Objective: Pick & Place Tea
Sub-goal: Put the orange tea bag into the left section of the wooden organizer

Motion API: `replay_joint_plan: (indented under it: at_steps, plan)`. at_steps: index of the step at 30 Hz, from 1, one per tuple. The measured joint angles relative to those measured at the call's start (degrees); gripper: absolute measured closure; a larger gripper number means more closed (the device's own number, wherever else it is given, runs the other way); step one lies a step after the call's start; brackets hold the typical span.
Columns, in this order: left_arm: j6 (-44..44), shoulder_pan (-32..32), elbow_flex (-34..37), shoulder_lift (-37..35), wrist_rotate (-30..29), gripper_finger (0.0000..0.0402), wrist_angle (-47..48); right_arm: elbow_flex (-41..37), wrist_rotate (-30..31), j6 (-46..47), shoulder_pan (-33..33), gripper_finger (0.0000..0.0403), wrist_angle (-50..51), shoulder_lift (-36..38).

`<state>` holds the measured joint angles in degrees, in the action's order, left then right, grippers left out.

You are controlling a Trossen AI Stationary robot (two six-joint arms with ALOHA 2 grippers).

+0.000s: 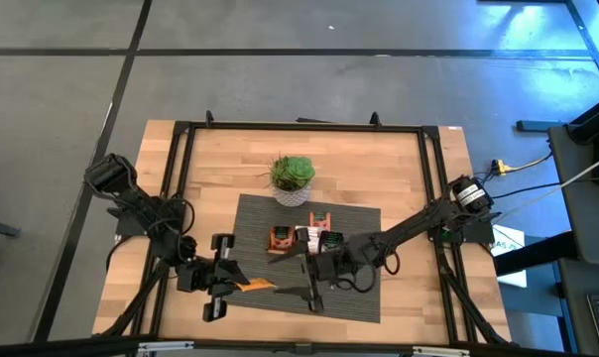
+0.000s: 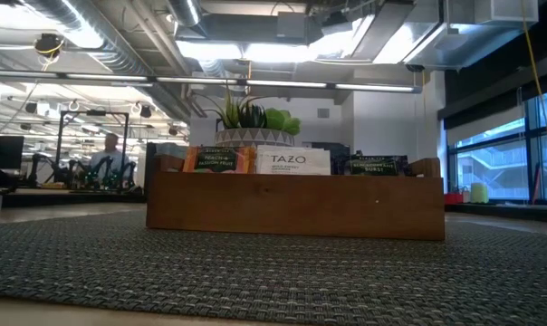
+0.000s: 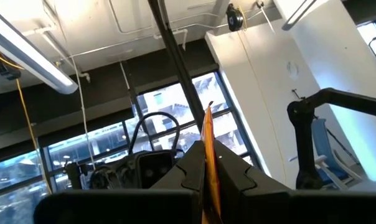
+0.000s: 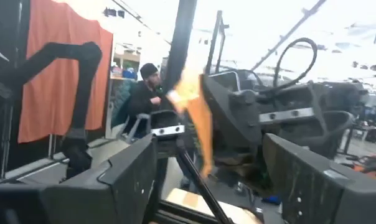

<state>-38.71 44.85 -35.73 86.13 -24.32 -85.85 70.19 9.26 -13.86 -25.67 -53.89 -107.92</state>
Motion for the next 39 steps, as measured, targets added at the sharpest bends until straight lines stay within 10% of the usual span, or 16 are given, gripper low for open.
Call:
replay_joint_plan:
  at_steps: [19, 30, 39]
  plan:
    - [0.9, -4.2, 0.0, 0.0, 2.0, 0.0391, -0.1, 0.0, -1.3, -0.1, 0.5, 0.0244, -1.4, -0.2]
    - [1.9, -4.4, 0.0, 0.0, 2.0, 0.0380, 0.0, 0.0, -1.0, -0.1, 0.7, 0.0389, -1.3, -0.2]
    - [1.9, -3.6, 0.0, 0.0, 1.2, 0.0377, 1.9, 0.0, 2.9, -0.1, 0.6, 0.0397, -0.1, -0.2]
